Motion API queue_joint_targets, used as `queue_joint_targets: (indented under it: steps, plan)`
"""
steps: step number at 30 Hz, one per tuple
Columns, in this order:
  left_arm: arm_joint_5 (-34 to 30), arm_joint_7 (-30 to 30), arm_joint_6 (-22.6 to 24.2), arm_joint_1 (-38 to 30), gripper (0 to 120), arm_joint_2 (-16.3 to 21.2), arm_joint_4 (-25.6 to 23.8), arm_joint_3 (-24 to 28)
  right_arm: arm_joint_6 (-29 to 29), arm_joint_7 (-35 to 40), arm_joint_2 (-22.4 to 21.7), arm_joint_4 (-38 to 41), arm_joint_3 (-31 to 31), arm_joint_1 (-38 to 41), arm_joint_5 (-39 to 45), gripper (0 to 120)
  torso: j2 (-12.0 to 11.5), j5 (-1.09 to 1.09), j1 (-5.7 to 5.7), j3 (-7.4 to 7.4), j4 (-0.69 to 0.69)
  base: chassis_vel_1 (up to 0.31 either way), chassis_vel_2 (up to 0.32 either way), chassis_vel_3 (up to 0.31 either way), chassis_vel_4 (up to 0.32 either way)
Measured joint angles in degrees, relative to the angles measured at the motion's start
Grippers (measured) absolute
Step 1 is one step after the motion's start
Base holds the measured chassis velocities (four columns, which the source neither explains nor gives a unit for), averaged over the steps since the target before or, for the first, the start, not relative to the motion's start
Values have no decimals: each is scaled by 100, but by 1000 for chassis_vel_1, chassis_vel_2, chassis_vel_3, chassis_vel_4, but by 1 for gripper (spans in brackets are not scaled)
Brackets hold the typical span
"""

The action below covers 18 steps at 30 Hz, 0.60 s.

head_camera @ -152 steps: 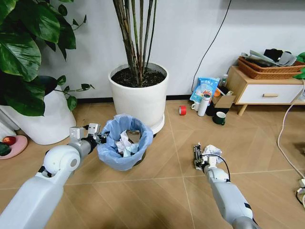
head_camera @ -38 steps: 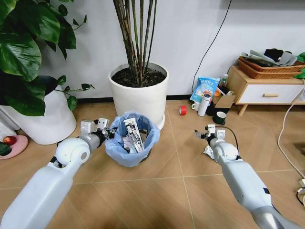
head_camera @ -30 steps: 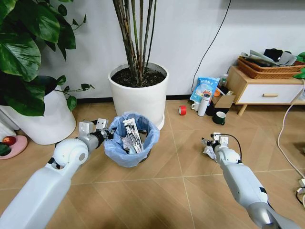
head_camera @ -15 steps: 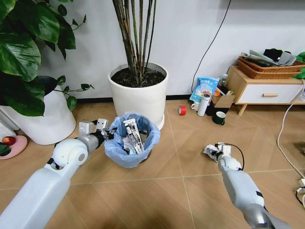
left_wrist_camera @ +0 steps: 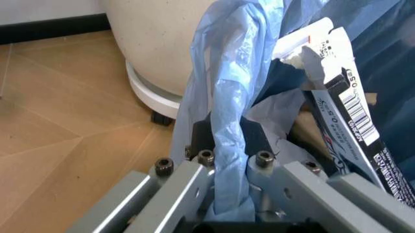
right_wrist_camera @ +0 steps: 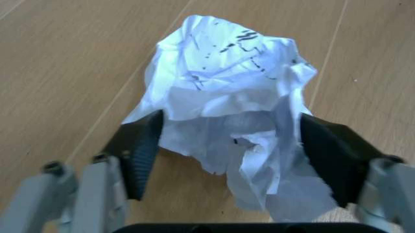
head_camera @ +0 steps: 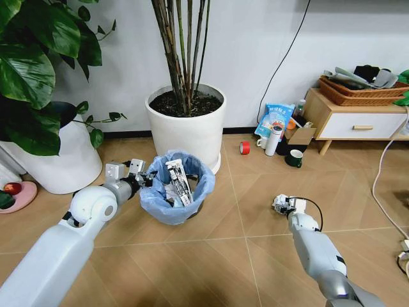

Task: Pick up the trash bin and place the garbage on the floor into it.

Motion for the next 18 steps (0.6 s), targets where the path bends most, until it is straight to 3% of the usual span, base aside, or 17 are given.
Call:
queue_joint_targets:
  steps: [4,6,18]
  plan:
    - [3,10,-4,1,0,6,4,-11,4,-1,16,0,23,-24,1,53,0,2,0,0,0,0,0,0,0]
    - [3,11,-5,1,0,7,4,-10,4,-1,16,-1,26,-27,1,52,0,1,0,0,0,0,0,0,0]
    - [15,5,-7,24,0,1,-9,-25,27,-8,32,-62,36,-48,2,3,0,0,0,0,0,0,0,0,0]
